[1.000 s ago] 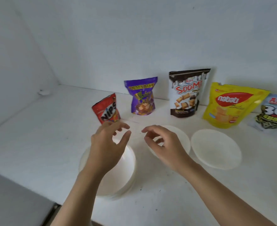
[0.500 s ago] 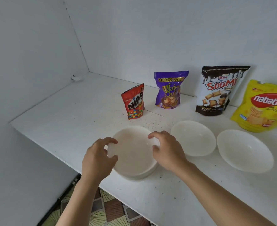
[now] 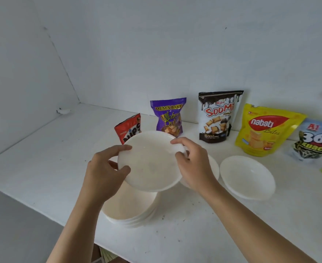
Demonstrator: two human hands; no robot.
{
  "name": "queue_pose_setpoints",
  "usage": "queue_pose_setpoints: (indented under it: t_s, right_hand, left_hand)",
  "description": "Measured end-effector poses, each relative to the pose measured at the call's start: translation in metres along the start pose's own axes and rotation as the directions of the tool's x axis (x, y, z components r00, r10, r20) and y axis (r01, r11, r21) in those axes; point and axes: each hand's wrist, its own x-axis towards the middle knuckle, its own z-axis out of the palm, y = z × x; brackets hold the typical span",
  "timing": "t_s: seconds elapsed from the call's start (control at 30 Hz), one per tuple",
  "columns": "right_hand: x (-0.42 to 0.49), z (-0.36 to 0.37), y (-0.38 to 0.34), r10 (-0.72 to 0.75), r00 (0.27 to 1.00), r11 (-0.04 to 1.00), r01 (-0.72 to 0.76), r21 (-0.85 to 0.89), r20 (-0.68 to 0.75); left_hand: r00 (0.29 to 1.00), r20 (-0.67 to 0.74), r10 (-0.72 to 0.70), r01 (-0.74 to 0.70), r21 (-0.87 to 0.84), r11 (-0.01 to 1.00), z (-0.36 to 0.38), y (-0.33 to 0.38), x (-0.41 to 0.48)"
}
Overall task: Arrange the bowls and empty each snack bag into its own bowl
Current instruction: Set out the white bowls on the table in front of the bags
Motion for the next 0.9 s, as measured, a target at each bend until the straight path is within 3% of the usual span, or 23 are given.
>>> queue_pose_setpoints:
  t_s: [0.17,0.33,0.63,0.9]
  right_hand:
    - [-0.002,-0.06,0.014,0.053,0.988,0.988,-0.031,0.15,-0.148]
    - [-0.013,-0.14,0.046,0.139,0.947,0.976,-0.081,0.203,-0.289]
    - [-0.044,-0.261,0.152,0.301,0.846,0.953,-0.286,0.101,-0.44]
    - [-0.06,-0.302,0.24,0.36,0.817,0.908,-0.417,-0.031,-0.451]
  left_hand:
    - [0.997,0.019,0.074,-0.067,-0.254,0.965,0.051,0.044,0.0]
    - [0.977,0.151,0.148,-0.09,-0.336,0.938,0.128,0.086,-0.007]
    - [0.849,0.42,0.322,-0.323,-0.07,0.944,0.274,0.14,-0.029]
    - [0.774,0.54,0.331,-0.52,0.244,0.818,0.369,0.14,-0.033]
